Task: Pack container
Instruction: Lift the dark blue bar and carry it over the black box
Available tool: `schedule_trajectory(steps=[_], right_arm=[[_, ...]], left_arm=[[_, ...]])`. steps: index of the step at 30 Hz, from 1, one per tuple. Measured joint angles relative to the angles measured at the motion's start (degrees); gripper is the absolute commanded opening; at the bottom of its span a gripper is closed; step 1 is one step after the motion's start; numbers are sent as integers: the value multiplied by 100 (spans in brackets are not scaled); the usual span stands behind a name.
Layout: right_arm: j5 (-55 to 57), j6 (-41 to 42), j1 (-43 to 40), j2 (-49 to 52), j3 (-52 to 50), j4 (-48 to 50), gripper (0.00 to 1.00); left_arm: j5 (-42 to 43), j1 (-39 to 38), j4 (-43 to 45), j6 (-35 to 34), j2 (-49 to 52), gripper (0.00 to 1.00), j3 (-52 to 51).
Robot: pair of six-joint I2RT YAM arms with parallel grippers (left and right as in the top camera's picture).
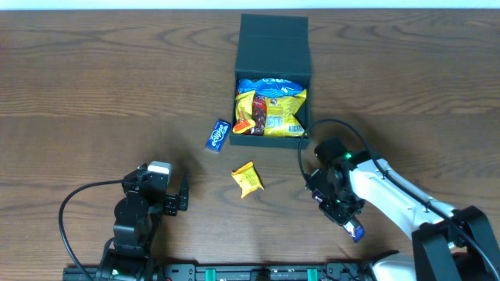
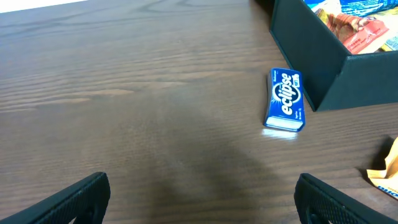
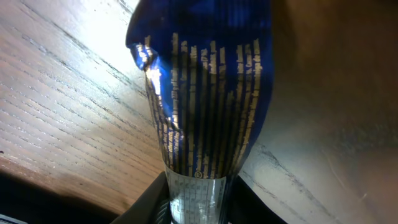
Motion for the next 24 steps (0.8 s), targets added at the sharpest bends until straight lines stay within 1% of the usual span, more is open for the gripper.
schedule_trajectory(steps=[4, 8, 16, 18, 24], right_arm=[[-2, 0, 11, 0, 0, 39, 20], [-2, 0, 72, 0, 0, 133, 14], [-2, 0, 96, 0, 0, 179, 13], [-2, 0, 98, 0, 0, 205, 15], [17, 2, 271, -4, 2, 284, 14]], left_arm=[[0, 0, 0, 0, 0, 95, 0], [0, 0, 0, 0, 0, 95, 0], [0, 0, 0, 0, 0, 95, 0], [0, 0, 2, 0, 0, 96, 0], [0, 0, 0, 0, 0, 95, 0]])
